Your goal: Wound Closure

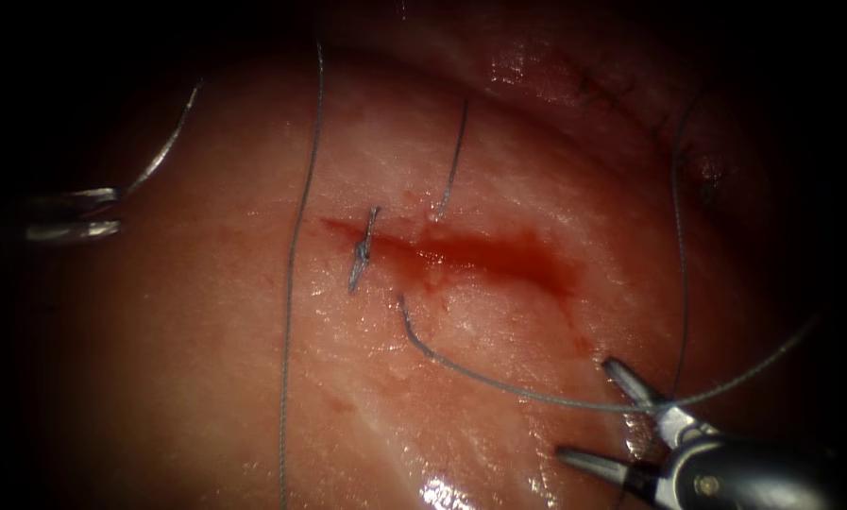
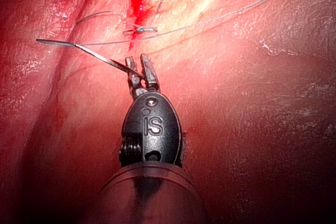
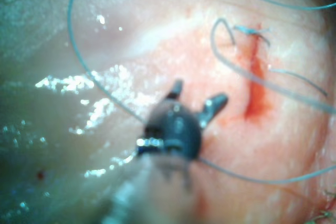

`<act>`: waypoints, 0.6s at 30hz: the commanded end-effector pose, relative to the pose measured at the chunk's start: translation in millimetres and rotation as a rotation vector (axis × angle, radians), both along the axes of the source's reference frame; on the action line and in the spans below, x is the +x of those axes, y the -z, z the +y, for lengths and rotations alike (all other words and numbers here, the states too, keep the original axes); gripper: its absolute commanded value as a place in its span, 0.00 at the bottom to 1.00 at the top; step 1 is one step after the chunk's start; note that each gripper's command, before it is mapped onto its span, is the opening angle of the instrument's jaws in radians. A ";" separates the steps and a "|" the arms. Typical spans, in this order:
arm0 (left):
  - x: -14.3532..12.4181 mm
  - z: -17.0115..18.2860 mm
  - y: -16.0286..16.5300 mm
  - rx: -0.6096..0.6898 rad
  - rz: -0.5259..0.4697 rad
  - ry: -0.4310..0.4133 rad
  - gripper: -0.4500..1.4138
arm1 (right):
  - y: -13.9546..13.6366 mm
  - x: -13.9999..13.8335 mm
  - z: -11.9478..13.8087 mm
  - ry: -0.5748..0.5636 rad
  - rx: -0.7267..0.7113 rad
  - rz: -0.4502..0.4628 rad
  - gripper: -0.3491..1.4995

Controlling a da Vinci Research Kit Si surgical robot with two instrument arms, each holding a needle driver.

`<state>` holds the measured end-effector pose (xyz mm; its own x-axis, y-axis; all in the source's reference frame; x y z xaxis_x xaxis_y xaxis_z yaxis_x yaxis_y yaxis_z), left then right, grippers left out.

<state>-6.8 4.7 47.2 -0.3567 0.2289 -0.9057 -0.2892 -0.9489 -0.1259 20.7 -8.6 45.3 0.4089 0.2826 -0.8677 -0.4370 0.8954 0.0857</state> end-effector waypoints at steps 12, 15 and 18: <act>-0.6 -0.8 -0.1 0.006 -0.004 -0.001 0.00 | -1.8 8.7 3.5 -0.060 -0.085 0.102 0.94; -0.6 -0.9 0.0 0.006 -0.006 -0.002 0.00 | -2.2 8.2 3.2 -0.056 -0.088 0.103 0.85; -0.7 -0.9 0.0 0.006 -0.006 -0.002 0.00 | -1.8 7.2 3.0 -0.027 -0.086 0.131 0.19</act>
<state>-7.0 4.5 46.4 -0.3533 0.2307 -0.9066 -0.2879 -0.9489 -0.1293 27.4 -5.1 46.6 0.2842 0.2115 -0.9352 -0.4511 0.8902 0.0642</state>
